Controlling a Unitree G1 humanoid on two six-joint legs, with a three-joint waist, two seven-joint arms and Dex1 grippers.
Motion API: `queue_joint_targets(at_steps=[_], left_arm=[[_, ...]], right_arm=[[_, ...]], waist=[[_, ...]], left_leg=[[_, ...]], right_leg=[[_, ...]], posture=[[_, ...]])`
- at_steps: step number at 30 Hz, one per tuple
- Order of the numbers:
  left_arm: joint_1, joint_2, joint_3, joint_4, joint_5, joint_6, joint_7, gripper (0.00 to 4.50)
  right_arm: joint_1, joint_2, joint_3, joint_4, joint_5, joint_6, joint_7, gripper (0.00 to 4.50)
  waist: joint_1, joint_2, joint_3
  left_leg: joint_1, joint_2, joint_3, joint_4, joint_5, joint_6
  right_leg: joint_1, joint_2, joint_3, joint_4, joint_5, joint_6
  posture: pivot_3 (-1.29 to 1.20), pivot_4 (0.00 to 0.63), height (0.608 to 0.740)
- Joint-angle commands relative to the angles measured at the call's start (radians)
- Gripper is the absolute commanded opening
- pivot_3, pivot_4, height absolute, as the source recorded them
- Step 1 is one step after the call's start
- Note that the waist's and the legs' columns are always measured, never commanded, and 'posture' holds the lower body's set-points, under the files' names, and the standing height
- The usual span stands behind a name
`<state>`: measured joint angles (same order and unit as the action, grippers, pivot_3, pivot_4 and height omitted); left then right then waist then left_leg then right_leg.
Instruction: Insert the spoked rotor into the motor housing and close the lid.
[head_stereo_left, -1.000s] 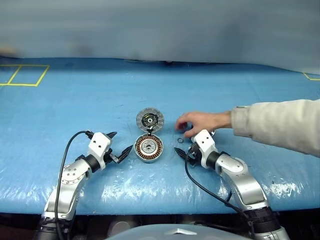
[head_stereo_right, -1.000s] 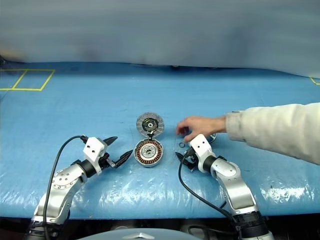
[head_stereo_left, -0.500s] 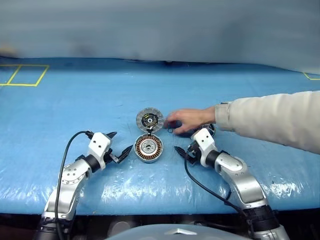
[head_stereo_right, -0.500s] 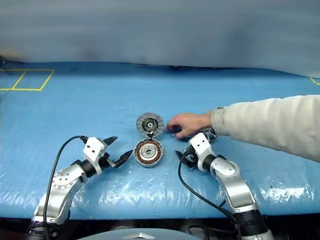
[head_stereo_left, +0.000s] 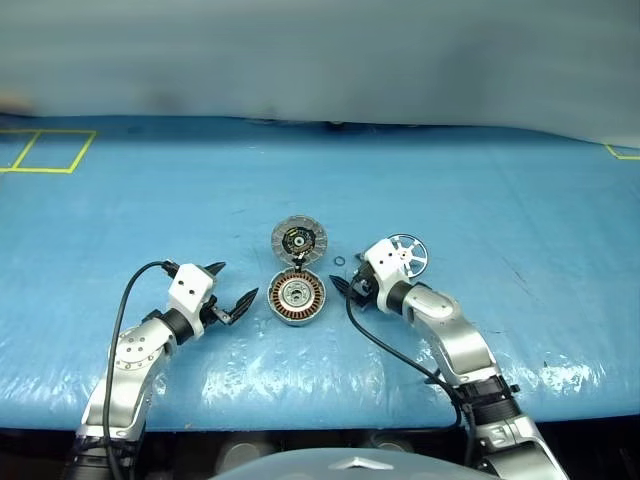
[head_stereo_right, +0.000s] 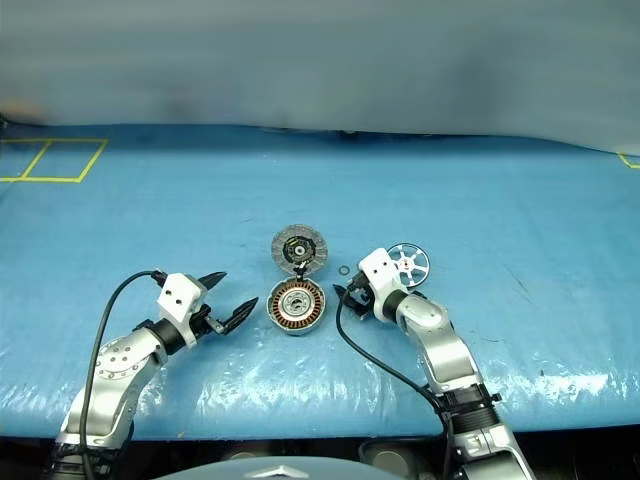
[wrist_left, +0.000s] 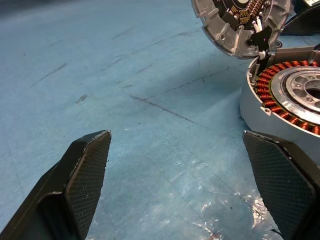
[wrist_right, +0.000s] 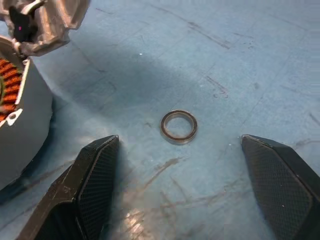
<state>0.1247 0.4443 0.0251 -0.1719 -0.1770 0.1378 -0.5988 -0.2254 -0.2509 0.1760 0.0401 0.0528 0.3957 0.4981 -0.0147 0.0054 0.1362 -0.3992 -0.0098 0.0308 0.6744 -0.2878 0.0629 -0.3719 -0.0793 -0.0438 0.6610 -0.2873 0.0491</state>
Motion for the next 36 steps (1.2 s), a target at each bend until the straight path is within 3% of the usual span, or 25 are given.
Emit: queue_joint_targets(at_steps=[1,6,17,26,30,36], left_arm=[[0.015,0.004,0.019,-0.049,-0.003,-0.022,0.01,4.5],[0.027,0.004,0.022,-0.051,-0.002,-0.023,0.02,4.5],[0.027,0.008,0.024,-0.051,-0.003,-0.023,0.033,4.5],[0.027,0.006,0.006,-0.05,-0.026,-0.031,-0.014,4.5],[0.04,0.005,-0.01,-0.04,-0.031,-0.043,-0.052,4.5],[0.037,0.011,-0.03,-0.034,-0.037,-0.046,-0.094,4.5]], right_arm=[[-0.013,0.008,-0.012,0.046,-0.006,-0.018,-0.02,4.08],[-0.033,0.019,0.0,0.092,-0.007,-0.029,-0.019,4.08],[-0.012,0.011,0.01,0.083,-0.019,0.004,-0.038,0.7],[0.058,-0.029,-0.006,-0.16,0.055,0.034,0.027,0.65],[0.072,-0.083,0.036,-0.325,0.092,0.074,0.11,0.65],[0.042,-0.087,0.111,-0.389,0.105,0.097,0.161,0.65]], waist=[[0.0,0.0,0.0],[0.0,0.0,0.0],[-0.001,0.0,0.0],[0.002,0.0,0.0],[-0.001,0.001,0.0],[0.001,0.001,0.0]], left_leg=[[0.0,0.0,0.0,0.0,0.0,0.0],[0.003,0.0,0.0,0.0,0.0,0.0],[0.004,0.0,0.0,0.0,0.0,-0.001],[0.003,0.0,0.0,-0.001,0.0,0.0],[-0.001,0.0,0.0,-0.001,0.0,0.0],[-0.001,0.001,0.0,-0.001,0.0,0.0]], right_leg=[[0.0,0.0,0.0,0.0,0.0,0.0],[0.003,0.0,0.0,0.0,0.0,0.0],[0.003,0.0,0.0,0.001,0.0,0.0],[0.002,-0.001,0.0,0.0,0.0,0.0],[-0.001,-0.001,0.001,0.0,0.0,0.0],[-0.001,0.0,0.0,0.0,0.0,0.0]], posture=[[0.0,0.15,0.74],[0.0,0.15,0.74],[0.0,0.15,0.74],[0.0,0.15,0.74],[0.0,0.15,0.74],[0.0,0.15,0.74]])
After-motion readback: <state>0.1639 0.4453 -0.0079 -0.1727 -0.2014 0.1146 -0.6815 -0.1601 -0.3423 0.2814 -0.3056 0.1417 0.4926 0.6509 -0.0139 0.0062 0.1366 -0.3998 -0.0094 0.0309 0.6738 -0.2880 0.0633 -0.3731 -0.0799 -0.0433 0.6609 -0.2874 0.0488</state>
